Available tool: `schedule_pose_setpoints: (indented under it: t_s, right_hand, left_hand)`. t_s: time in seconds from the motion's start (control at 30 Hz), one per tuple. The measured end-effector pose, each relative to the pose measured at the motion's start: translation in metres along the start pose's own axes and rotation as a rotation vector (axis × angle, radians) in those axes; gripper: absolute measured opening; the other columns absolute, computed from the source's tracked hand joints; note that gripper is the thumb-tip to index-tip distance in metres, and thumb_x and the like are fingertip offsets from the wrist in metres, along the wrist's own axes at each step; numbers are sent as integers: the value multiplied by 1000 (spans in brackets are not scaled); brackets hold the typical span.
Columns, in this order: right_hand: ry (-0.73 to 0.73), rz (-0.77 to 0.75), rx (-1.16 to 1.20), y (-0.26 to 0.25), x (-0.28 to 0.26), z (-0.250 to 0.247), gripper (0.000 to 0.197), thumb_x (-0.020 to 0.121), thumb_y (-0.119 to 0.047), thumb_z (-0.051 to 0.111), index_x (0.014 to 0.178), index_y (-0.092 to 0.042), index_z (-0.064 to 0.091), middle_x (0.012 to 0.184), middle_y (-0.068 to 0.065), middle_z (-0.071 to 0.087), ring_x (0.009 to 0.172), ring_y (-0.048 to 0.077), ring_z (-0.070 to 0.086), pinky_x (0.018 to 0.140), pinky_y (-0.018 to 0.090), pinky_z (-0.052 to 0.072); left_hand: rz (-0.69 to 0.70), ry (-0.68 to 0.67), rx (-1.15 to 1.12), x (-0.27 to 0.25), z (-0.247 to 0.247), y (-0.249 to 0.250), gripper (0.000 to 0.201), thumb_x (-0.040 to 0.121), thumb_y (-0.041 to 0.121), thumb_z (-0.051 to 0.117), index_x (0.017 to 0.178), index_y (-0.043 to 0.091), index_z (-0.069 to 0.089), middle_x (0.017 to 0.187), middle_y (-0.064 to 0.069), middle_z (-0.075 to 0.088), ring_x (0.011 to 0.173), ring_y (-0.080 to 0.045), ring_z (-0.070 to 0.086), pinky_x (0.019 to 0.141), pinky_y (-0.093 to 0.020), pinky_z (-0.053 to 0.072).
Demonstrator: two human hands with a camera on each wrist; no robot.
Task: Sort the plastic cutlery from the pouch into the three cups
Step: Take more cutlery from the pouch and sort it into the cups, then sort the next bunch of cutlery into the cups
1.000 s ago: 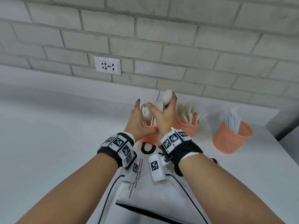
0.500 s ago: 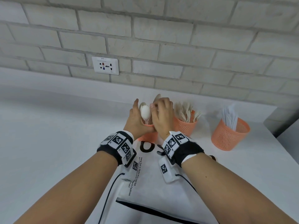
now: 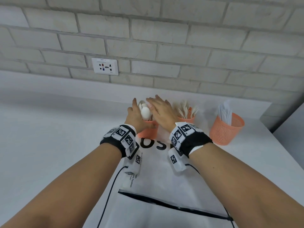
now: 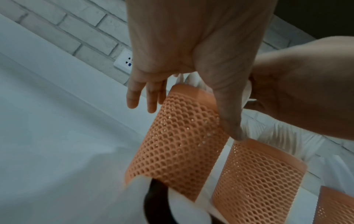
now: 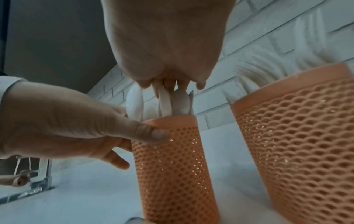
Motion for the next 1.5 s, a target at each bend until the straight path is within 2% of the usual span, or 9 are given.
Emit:
schedule_pose_setpoints:
  t_s: [0.23,0.37,0.53,0.67,0.77,0.9,1.1,1.23,1.5]
  right_hand:
    - [198,47,107,-5,-48,-50,21,93,-17,50,110,-12,61,107,3,55,99,18,52,89,31,42]
    - [-309,118,5,-4,-92,-23,19,86,-22,63,104,-17,61,90,-5,54,87,16,53,75,27,41]
    - [-881,172,-283,25,-173,31,108,60,-53,79,145,-34,15,146,2,24,133,23,29,109,46,32]
    - [-907,206,-298,34,-203,43,119,63,-36,82,147,-35,-2,157,1,-8,145,22,-4,116,49,19]
    - [-769,179,-236,34,-200,35,72,79,-15,63,143,-22,30,149,6,24,136,25,30,109,41,34]
    - [-358,179,-160,34,-185,-10,16,91,-16,47,88,-7,59,95,12,62,88,28,60,76,38,47]
    - [417,-94,-139,-4,-188,-77,20,79,1,55,97,-5,60,95,8,55,90,19,47,77,25,36]
    - [-58,-251,52,-30,-192,-42,23,82,5,52,99,-4,64,97,7,60,88,17,55,76,23,42]
    - [-556,322,-496,69,-194,2,69,90,4,39,149,-12,6,152,21,17,134,40,31,109,44,30]
  left_hand:
    - [259,271,-71,-46,-31,39,49,75,19,72,114,8,44,98,-4,51,87,-20,54,75,-30,44]
    - [447,-476,221,-99,26,52,26,77,20,73,81,20,48,76,6,46,69,-11,43,65,-23,37]
    - [345,-955,907,-151,75,-10,45,68,32,77,102,18,51,103,4,37,98,-18,41,80,-31,41]
    - [353,-835,812,-150,79,-7,12,77,18,63,87,15,58,91,0,52,84,-19,50,72,-29,43]
    - [399,-704,735,-140,70,5,6,86,15,54,84,12,57,88,-5,60,77,-18,49,68,-25,37]
    - [563,-351,369,-137,40,35,13,88,1,49,82,11,42,70,2,46,63,-18,41,56,-23,33]
    - [574,-88,414,-133,26,52,41,79,-17,43,109,3,65,106,-13,49,75,-30,54,66,-30,40]
    - [540,-129,390,-134,26,62,61,78,-10,47,136,8,43,130,-9,39,74,-18,44,67,-16,31]
    - [569,-211,402,-134,40,66,74,70,-20,43,137,11,43,127,-7,40,90,-24,54,65,-22,38]
Point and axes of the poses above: each hand's wrist, its own x-axis towards the middle knuckle, its own z-axis out of the palm, y = z × x, the point moved 8 cm from there along x, towards the middle knuckle
